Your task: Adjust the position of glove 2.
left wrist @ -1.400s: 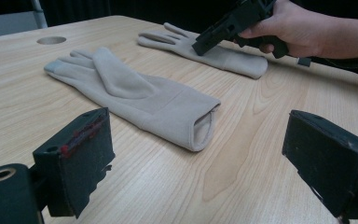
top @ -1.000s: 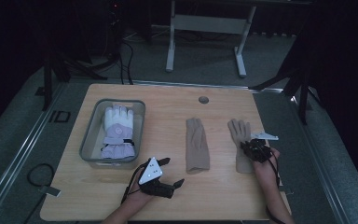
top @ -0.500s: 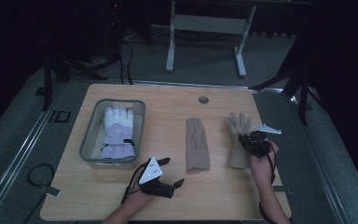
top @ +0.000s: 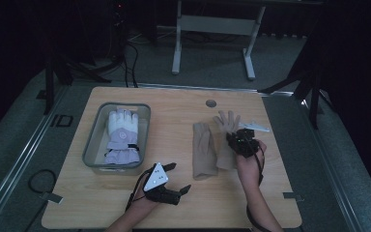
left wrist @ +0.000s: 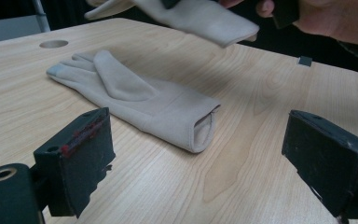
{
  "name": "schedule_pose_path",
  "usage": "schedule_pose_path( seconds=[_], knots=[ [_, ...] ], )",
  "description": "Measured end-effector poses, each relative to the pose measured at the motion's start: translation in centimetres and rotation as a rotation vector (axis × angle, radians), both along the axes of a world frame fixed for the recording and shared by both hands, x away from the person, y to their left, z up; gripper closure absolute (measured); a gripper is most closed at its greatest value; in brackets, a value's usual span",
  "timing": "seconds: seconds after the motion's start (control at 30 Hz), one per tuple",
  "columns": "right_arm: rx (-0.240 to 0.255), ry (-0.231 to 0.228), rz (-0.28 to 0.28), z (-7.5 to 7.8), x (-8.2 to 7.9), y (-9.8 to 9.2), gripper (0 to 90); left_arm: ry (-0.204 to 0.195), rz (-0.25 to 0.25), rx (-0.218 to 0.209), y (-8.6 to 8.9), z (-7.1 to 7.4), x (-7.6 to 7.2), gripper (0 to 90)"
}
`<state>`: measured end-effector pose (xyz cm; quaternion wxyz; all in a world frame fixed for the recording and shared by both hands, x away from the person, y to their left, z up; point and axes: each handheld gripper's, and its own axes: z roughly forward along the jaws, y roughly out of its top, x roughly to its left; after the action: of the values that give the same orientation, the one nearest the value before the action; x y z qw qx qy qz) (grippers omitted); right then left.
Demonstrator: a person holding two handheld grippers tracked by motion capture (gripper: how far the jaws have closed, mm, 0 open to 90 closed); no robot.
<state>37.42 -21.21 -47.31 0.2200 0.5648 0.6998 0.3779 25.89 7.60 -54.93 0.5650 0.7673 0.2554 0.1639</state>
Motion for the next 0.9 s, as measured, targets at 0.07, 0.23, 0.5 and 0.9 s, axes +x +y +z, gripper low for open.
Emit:
schedule_pose_path(
  seconds=[0.07, 0.23, 0.5, 0.9],
  knots=[
    [0.006, 0.002, 0.006, -0.1, 0.1, 1.2, 78.5, -0.002, 0.002, 0.000, 0.1, 0.0, 0.0, 8.9],
    [0.029, 0.017, 0.028, -0.4, 0.1, 3.5, 78.4, -0.004, 0.005, -0.008, 0.2, 0.2, 0.0, 8.9],
    [0.026, 0.043, 0.043, -1.4, 0.2, 5.7, 78.1, -0.008, 0.002, -0.008, 0.3, 0.3, 0.0, 8.9],
    [-0.032, 0.098, 0.055, -4.6, 0.5, 7.0, 76.9, -0.004, 0.000, -0.011, 0.2, 0.2, 0.0, 8.9]
  ],
)
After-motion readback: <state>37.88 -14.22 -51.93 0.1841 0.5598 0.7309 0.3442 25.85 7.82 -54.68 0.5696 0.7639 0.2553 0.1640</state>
